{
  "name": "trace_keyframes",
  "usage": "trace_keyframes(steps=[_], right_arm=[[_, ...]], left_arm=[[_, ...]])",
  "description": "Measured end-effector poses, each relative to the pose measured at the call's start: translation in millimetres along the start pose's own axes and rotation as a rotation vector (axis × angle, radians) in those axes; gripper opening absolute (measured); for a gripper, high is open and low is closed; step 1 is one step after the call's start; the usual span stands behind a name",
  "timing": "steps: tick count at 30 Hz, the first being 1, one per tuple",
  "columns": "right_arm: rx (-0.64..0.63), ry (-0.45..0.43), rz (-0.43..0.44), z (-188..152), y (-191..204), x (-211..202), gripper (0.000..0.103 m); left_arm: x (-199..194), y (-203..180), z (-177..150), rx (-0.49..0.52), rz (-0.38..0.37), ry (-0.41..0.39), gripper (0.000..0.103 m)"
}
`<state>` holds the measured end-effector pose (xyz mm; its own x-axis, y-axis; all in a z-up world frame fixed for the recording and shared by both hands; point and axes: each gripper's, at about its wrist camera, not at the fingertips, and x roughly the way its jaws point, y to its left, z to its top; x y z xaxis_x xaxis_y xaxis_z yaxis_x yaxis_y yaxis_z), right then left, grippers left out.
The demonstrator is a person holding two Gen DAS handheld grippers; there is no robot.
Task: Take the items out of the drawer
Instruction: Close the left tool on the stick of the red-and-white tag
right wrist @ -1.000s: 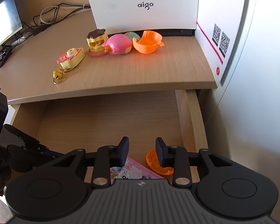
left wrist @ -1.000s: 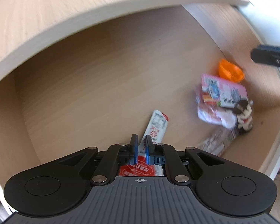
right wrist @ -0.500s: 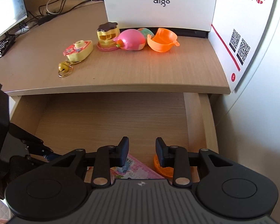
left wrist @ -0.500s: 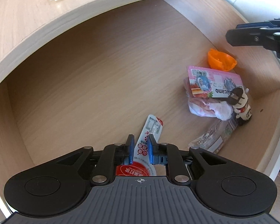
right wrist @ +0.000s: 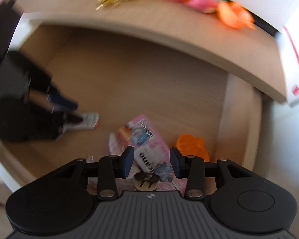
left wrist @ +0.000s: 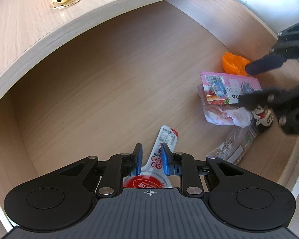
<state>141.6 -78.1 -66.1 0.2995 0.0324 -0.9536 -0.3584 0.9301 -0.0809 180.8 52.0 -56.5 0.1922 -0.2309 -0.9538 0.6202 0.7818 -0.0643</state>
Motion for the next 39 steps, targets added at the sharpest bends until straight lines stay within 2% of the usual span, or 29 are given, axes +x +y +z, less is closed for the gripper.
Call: trace_keyframes(steps=[3,8,13,15,20,26,30,35,39], right_arm=[[-0.069,0.043,-0.012,2.8,8.4,8.0,0.039],[-0.090,0.082,-0.049,8.3,7.8,21.7,0.040],[-0.066,0.063,-0.070,19.2,-1.3,26.4,0.043],[-0.043,0.047,-0.074,23.2,-7.0,28.4,0.044],[0.020,0.031,-0.096,24.1,-19.4,27.1,0.044],[0.044,-0.020,-0.066,14.8,-17.6,4.6,0.044],[0.039,-0.029,-0.061,11.1,-15.7,-1.5,0.044],[0.043,-0.051,-0.044,9.2,-13.9,-10.2,0.044],[0.066,-0.070,-0.035,7.3,-6.9,-15.3,0.044]], left_arm=[[-2.1,6.1,-1.0,-0.001,0.014,-0.011,0.027],[-6.8,18.1,-4.7,-0.008,0.070,-0.033,0.027],[-7.0,32.9,-5.0,-0.055,0.078,-0.046,0.028],[-8.8,41.2,-7.6,-0.085,0.053,-0.051,0.027],[-13.5,67.4,-20.5,-0.203,-0.083,-0.028,0.026],[-8.6,69.0,-25.2,-0.285,-0.139,-0.006,0.026],[4.3,54.3,-16.0,-0.337,-0.128,0.036,0.026],[2.3,56.4,-17.7,-0.427,-0.101,0.056,0.026],[2.2,56.6,-18.8,-0.448,-0.098,0.066,0.027]])
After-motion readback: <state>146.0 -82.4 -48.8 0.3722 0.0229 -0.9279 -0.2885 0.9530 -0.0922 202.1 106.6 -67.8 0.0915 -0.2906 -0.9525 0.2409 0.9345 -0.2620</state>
